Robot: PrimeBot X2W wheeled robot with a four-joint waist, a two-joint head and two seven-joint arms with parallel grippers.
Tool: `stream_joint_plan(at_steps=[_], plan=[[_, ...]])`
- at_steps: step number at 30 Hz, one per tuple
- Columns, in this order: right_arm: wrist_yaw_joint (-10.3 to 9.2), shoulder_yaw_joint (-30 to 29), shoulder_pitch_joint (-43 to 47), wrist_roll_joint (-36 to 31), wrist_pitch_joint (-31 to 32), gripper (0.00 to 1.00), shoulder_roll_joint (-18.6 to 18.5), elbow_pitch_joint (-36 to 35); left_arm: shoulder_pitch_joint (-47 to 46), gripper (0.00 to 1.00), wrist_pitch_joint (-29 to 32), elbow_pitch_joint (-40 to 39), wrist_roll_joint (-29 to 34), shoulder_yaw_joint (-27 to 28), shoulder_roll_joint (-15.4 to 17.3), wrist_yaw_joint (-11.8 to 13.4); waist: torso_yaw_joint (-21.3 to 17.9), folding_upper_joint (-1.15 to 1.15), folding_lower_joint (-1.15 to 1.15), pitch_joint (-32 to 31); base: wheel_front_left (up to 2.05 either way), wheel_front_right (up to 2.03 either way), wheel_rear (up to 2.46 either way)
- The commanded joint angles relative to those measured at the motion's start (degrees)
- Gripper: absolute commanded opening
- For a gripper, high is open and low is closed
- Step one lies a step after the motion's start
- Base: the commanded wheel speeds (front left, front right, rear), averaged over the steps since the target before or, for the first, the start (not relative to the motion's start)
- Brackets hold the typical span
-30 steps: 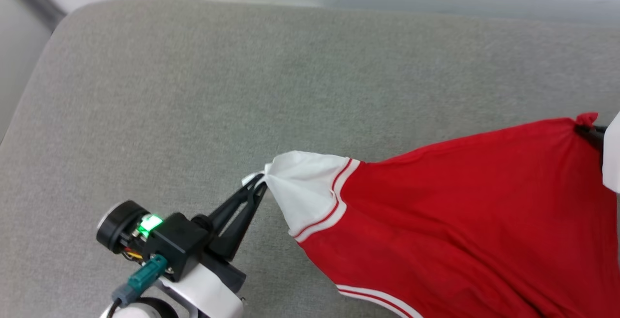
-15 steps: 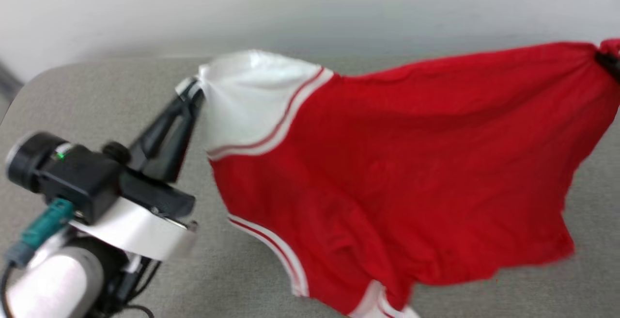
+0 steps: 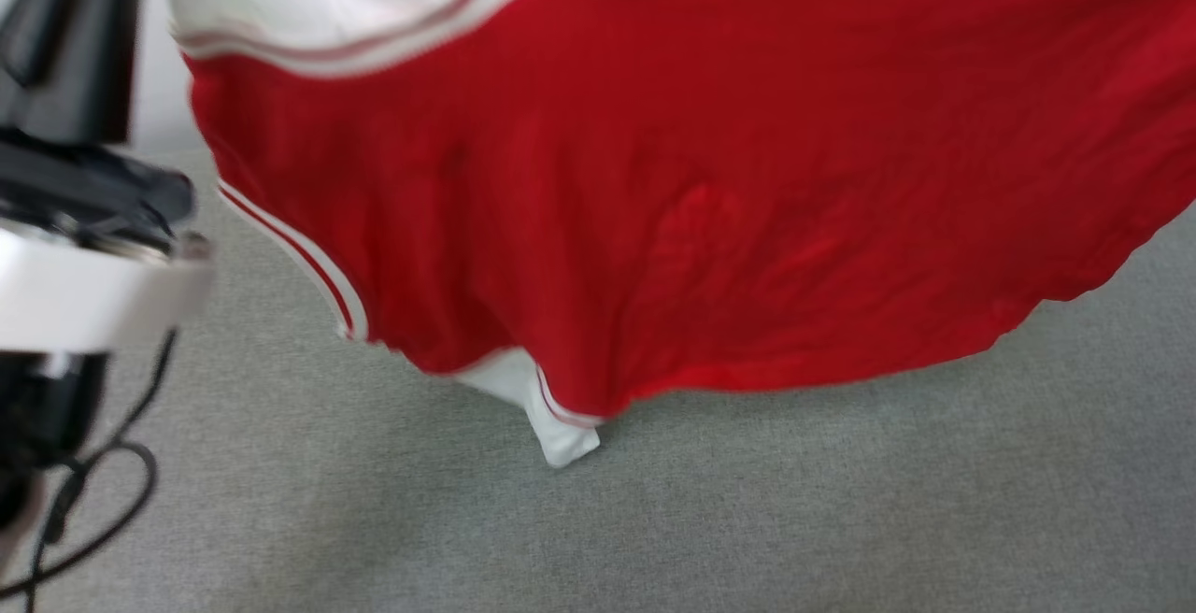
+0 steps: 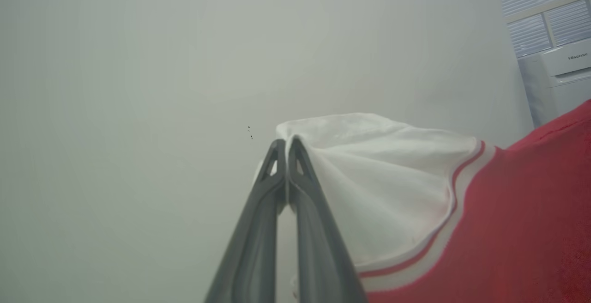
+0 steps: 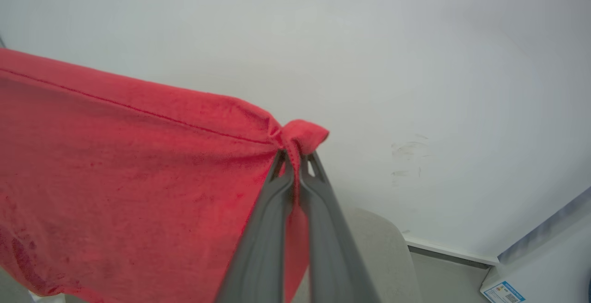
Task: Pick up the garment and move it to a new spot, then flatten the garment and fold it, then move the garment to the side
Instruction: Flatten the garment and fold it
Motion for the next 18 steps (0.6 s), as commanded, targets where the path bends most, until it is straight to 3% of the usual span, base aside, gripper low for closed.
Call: stream_joint_plan(at_steps=[1,9,18], plan=[[-0.02,-0.1,-1.5,0.4,-1.1,0.00,-0.6,0.2,-2.2,0.00,0.6,0.2,-0.5,1.1,0.5,0.1,-0.6,0.00,0.00,0.8,0.00,0.00,0.00],[-0.03,0.7,-6.6,0.1,-4.3,0.00,-1.1,1.2,-12.7,0.00,3.8,3.4,-1.6,4.1,3.0,-2.0,-2.1,0.00,0.00,5.7,0.00,0.00,0.00],[-0.03,2.7,-18.6,-1.7,-7.8,0.00,-0.7,5.2,-31.9,0.00,7.9,12.0,-0.4,1.7,3.5,-8.6,-2.1,0.00,0.00,17.0,0.00,0.00,0.00]])
